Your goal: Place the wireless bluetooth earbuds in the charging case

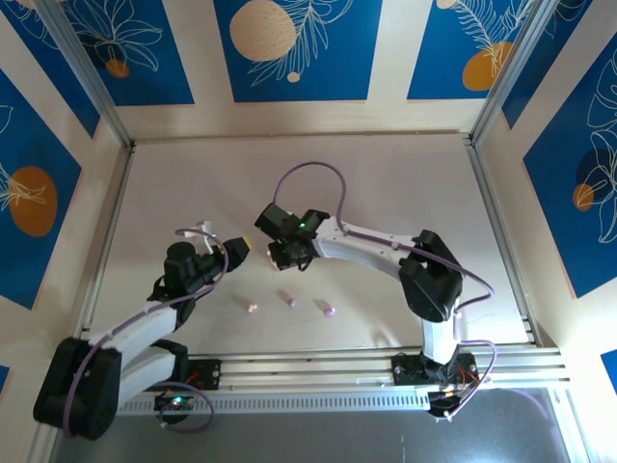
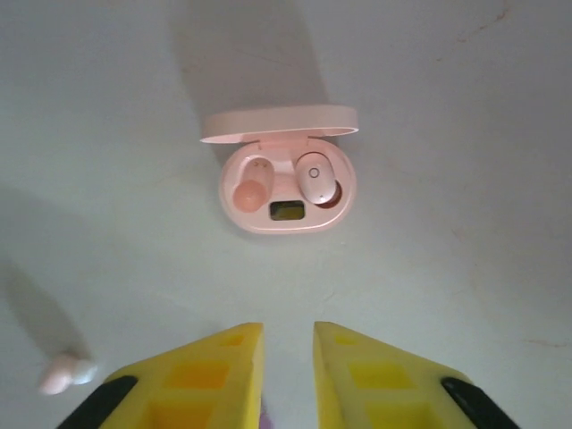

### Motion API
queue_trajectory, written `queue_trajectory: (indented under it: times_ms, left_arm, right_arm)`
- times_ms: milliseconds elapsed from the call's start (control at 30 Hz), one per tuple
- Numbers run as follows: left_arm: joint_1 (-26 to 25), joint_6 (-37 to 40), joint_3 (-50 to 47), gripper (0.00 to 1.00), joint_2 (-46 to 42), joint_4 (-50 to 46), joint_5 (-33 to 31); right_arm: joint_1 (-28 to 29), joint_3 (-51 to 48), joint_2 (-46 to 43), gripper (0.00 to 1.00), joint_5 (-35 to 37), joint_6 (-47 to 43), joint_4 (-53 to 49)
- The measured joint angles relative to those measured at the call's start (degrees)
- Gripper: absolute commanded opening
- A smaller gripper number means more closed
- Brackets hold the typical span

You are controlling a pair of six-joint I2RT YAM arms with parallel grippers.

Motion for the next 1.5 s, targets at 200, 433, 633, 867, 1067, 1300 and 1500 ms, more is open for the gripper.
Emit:
queue_trajectory:
  times_ms: [200, 433, 633, 867, 1067, 1300, 1500]
  left_arm:
    - [-0.1, 1.5, -1.5, 0.91, -18.1, -7.0, -5.2]
    - [-0.1, 3.2, -2.3, 1.00, -29.3, -16.0, -12.0]
    - [-0.1, 3.1, -2.2, 1.00, -21.7, -18.1, -14.1]
    - [1.7, 2.4, -1.6, 1.00, -9.5, -17.9, -13.0]
    - [6.0, -0.1, -1.0, 1.00, -3.5, -15.0, -9.2]
    - [10.3, -3.1, -1.0, 1.00, 1.0, -10.8, -4.7]
    - [11.4, -4.6, -1.0, 1.00, 2.2, -8.5, -2.5]
  right_arm:
    - [0.0, -4.0, -3.1, 0.36, -6.2, 2.6, 5.0]
    - [4.7, -4.4, -2.6, 0.39, -9.3, 4.6, 6.6]
    - [9.2, -3.6, 1.6, 0.43, -11.0, 6.9, 7.3]
    - [13.0, -2.8, 4.8, 0.52, -11.4, 9.5, 7.8]
    - [14.6, -1.8, 6.1, 0.57, -12.3, 11.2, 8.2]
    - [14.8, -0.3, 9.2, 0.57, -13.7, 11.7, 9.5]
    - [14.8, 1.0, 11.5, 0.57, -14.4, 12.0, 9.9]
